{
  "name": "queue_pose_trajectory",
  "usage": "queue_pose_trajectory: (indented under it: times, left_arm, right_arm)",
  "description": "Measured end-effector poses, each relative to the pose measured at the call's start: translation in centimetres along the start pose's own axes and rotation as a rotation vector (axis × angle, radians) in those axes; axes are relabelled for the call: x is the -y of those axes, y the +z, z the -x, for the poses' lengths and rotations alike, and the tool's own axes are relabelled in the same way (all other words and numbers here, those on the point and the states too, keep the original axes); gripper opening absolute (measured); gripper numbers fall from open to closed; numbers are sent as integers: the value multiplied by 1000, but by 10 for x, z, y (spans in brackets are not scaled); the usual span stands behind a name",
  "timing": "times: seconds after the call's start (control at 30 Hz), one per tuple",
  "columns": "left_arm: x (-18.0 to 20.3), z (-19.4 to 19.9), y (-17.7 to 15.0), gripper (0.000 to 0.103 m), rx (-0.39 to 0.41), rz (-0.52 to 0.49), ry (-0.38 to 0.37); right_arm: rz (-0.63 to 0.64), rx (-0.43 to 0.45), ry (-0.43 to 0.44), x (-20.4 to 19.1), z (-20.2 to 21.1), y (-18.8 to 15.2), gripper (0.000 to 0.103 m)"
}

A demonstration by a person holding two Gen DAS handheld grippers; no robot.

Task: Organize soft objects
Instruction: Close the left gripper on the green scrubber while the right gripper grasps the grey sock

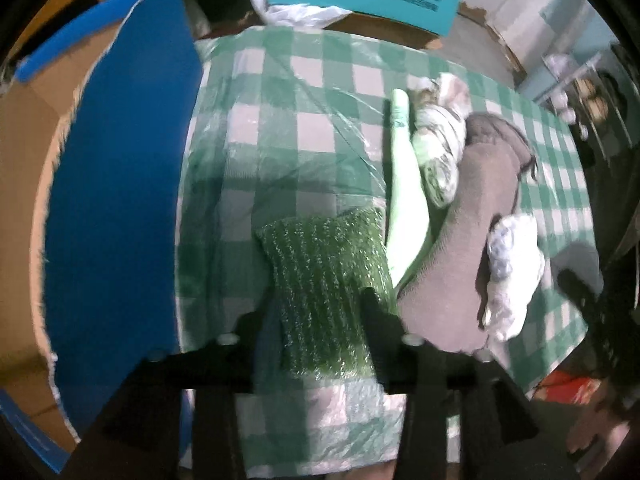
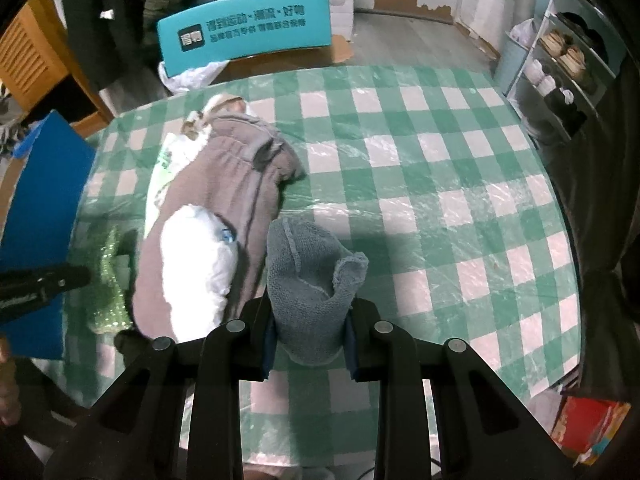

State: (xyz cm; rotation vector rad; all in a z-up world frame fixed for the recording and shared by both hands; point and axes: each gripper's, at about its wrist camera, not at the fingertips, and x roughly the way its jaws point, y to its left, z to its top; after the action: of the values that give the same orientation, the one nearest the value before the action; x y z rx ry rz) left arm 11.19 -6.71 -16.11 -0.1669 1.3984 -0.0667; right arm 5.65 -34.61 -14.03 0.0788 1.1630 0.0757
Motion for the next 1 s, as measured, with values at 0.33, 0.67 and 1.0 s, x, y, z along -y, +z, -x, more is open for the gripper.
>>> queue_pose_trajectory:
  times: [0.33,0.67,1.0]
  left_arm:
    - [5,-18,-1,68,-33,54,30]
    - [26,-30,-1,70,-58,22,30]
    - [41,-33,0,70,-78,25,-9]
  right_arm:
    - [-1,-18,21,0,-6,-3,25]
    - [-9,-24,33,2,-9,0,25]
    - [-13,-26,34,4,-10,0,25]
